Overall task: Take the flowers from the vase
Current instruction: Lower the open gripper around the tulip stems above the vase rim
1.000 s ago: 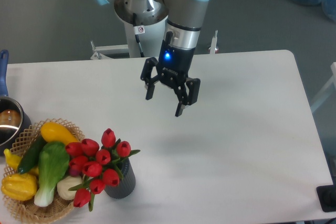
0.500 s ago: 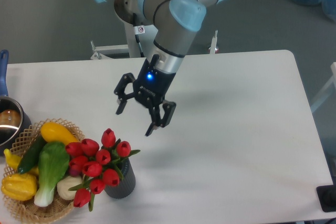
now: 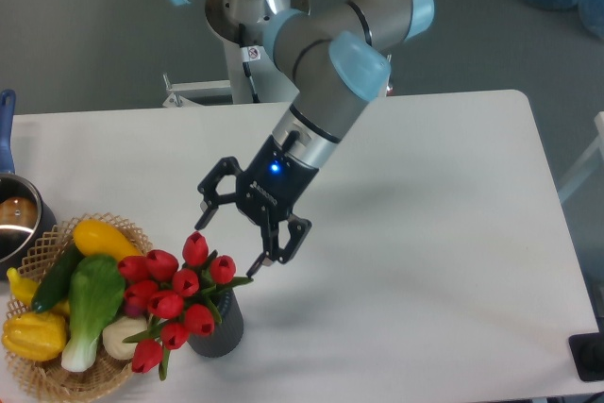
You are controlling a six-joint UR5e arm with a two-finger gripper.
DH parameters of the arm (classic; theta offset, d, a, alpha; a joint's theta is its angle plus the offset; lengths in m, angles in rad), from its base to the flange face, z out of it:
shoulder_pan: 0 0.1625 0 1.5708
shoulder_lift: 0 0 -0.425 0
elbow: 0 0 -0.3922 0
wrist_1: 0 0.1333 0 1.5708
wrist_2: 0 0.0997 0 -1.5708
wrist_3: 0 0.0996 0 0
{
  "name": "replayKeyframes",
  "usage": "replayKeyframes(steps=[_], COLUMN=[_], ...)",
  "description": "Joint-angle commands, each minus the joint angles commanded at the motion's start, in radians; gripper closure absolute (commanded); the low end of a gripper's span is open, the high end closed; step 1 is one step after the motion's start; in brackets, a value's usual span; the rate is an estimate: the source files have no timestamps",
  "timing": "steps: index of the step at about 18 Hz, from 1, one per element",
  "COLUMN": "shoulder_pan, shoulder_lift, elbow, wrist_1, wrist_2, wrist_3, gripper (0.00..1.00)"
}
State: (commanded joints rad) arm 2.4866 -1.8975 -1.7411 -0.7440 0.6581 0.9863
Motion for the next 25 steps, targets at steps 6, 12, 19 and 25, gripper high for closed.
replayKeyframes(steps=[6,12,19,25], shoulder_pan=[0.021,0.035,0.006,-0.018], shoulder_lift=[-0.012,-0.011,-0.037,-0.043], elbow=[0.017,0.015,0.017,0.017], wrist_1=[0.000,0.000,0.002,0.005], wrist_2=[-0.048,-0.075,-0.075,-0.101], wrist_3=[0.000,0.000,0.002,0.005], gripper=[0.00,0.00,0.00,0.00])
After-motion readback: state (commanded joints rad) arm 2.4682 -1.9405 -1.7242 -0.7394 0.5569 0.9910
